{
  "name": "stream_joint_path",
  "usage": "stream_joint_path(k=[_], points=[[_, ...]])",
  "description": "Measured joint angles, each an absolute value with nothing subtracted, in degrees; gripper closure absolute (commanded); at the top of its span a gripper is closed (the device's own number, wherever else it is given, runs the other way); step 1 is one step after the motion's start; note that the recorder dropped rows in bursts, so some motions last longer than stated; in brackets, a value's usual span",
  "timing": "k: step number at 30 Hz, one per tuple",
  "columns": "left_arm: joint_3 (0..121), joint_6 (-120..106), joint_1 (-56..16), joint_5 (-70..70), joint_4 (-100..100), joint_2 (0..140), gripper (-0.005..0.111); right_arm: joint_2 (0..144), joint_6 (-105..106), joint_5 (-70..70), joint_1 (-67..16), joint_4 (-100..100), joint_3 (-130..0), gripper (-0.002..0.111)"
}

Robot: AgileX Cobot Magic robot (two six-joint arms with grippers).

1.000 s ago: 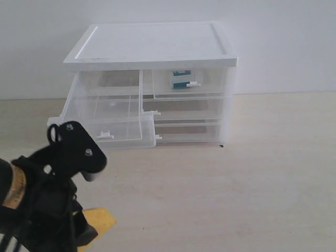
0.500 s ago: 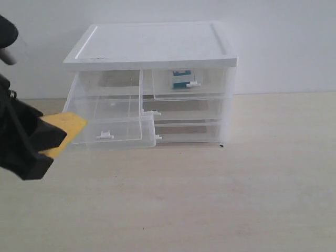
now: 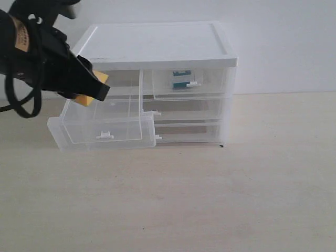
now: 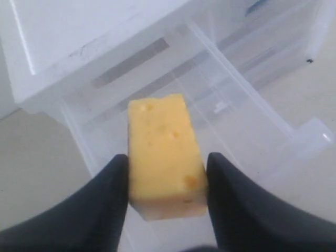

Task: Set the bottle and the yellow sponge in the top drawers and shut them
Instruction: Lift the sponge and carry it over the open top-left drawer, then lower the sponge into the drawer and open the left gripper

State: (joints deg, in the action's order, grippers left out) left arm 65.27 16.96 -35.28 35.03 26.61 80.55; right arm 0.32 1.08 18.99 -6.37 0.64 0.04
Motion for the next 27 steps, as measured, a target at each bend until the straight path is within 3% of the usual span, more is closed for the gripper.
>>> stream_joint_path(k=[8,16,22,27], points=[[70.4,18.9,-31.7,29.7,26.6,93.1,0.102,0.3,1.1,19.0,-6.4,0.6,0.0,0.108],[70.5,22.0,-30.6,28.0,26.8,96.2,0.102,0.3,1.1,19.0,-6.4,0.6,0.0,0.108],[70.5,22.9,-30.6,26.5,26.8,97.6,0.069,0.3,1.1,19.0,-6.4,0.6,0.0,0.108],[70.5,22.9,-30.6,25.8,26.8,97.8,0.054,0.3,1.1,19.0,-6.4,0.6,0.0,0.108]])
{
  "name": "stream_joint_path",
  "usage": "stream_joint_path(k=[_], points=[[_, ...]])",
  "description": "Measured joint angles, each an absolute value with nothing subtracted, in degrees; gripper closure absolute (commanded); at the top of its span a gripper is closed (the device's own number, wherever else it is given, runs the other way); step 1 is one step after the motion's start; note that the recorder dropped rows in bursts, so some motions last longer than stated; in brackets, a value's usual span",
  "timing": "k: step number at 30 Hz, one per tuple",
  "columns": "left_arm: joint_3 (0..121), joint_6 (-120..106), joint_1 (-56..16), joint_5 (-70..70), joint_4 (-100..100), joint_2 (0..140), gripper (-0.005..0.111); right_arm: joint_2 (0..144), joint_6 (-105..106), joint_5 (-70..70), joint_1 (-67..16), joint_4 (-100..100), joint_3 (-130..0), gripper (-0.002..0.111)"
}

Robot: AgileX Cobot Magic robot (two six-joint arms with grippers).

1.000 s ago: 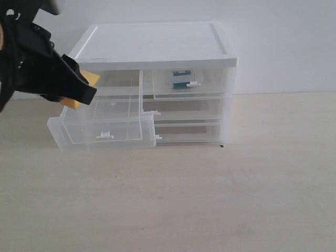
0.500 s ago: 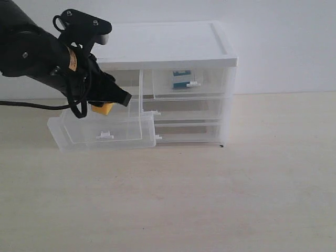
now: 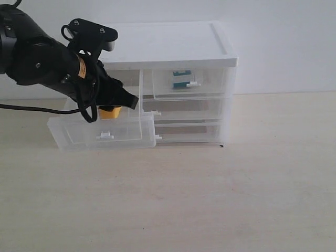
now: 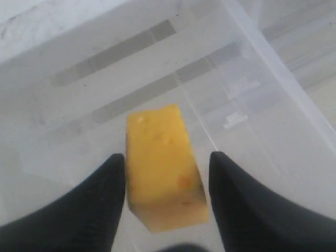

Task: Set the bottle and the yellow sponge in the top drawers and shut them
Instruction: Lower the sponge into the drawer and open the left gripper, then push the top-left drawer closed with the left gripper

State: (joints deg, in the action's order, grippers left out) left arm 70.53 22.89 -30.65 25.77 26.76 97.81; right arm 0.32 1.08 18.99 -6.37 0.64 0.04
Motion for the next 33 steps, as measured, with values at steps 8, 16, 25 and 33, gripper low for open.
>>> stream_joint_path(k=[8,16,25,33], points=[[70.8,22.9,-30.6,24.9,26.8,97.8,0.042,0.3,1.1,19.0,-6.4,0.6,0.0,0.108],[70.8,22.9,-30.6,28.2,26.8,92.7,0.04,0.3,1.1,19.0,-6.4,0.6,0.0,0.108],[70.9,4.7,-30.6,44.3,15.7,82.1,0.083,0.3,1.1,19.0,-6.4,0.6,0.0,0.108],[69.0,-4.8,-31.5,57.8,4.0,77.2,0.102,0.3,1.1,19.0,-6.4,0.6,0.0,0.108]])
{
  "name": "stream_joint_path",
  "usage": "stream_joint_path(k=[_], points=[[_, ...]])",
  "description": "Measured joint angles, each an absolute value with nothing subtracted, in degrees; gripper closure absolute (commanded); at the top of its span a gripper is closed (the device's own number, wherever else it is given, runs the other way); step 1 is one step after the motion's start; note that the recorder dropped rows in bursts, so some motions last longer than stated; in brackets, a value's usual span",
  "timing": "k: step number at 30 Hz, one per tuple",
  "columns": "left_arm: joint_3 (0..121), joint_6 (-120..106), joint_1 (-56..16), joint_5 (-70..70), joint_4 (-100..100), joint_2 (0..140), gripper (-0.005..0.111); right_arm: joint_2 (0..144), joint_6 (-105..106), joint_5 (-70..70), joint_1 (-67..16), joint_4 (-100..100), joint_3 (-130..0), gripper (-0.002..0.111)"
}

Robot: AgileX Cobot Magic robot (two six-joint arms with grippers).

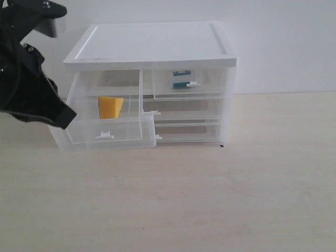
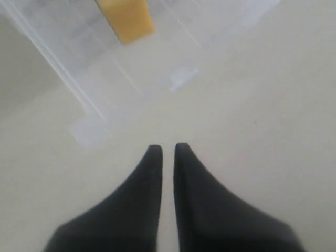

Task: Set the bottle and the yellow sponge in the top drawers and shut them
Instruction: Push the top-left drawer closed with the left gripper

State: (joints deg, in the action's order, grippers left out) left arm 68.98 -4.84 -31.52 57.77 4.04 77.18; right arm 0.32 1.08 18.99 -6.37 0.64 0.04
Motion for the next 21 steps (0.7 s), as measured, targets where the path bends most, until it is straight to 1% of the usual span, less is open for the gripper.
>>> stream_joint_path(k=[4,10,17,21], points=[[65.5,-5.2,-34.4,59.2,2.5,76.7,0.102,0.3,1.1,19.0,-6.4,0.6,0.0,0.108],[61.7,-5.2,-37.2,56.4,0.0,77.9,0.102,0.3,1.1,19.0,-6.4,0.6,0.0,0.108],[61.5,-5.1,-37.2,45.1,1.2,83.2,0.102,0.3,1.1,19.0,-6.4,0.6,0.0,0.108],[61.5,-3.5,-37.3,40.3,5.4,86.6,0.102,0.3,1.1,19.0,-6.4,0.6,0.0,0.108]])
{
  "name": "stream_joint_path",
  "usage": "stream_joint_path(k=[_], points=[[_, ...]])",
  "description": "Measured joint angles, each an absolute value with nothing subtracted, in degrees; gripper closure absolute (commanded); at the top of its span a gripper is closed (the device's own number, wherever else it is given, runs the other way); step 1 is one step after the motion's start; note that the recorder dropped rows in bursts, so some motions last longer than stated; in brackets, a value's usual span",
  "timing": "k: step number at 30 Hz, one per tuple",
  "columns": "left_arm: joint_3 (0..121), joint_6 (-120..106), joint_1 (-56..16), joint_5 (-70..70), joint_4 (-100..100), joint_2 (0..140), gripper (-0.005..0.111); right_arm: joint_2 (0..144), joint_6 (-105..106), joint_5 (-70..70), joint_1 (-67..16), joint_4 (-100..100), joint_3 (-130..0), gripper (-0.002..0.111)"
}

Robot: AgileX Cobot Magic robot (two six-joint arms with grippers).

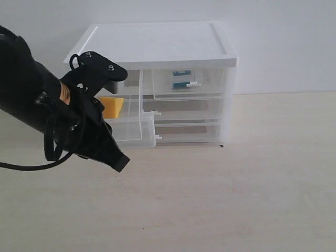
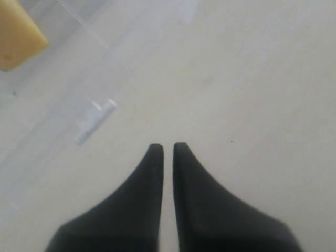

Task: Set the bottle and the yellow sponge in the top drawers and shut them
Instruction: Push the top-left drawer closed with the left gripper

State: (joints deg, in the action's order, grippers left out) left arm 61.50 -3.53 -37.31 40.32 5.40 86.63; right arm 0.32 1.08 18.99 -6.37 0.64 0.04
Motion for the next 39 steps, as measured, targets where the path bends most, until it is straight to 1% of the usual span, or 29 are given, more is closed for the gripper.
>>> stream_joint_path(k=[6,17,22,30,39], points=[[61.5,5.1,-37.3,37.1,17.6,88.0,0.102,0.3,1.1,19.0,-6.4,0.6,0.0,0.108],[61.5,8.6,-37.1,30.3,25.3,88.0,0.102,0.3,1.1,19.0,-6.4,0.6,0.0,0.108],[61.5,11.8,-34.8,27.1,30.0,88.0,0.102,0.3,1.1,19.0,-6.4,0.6,0.0,0.108],[61.5,12.5,-31.1,18.7,30.6,89.7,0.102,0.3,1.1,19.0,-6.4,0.6,0.0,0.108],[61.5,12.7,-23.5,0.9,30.8,97.6,0.102,0.3,1.1,19.0,-6.4,0.6,0.0,0.108]])
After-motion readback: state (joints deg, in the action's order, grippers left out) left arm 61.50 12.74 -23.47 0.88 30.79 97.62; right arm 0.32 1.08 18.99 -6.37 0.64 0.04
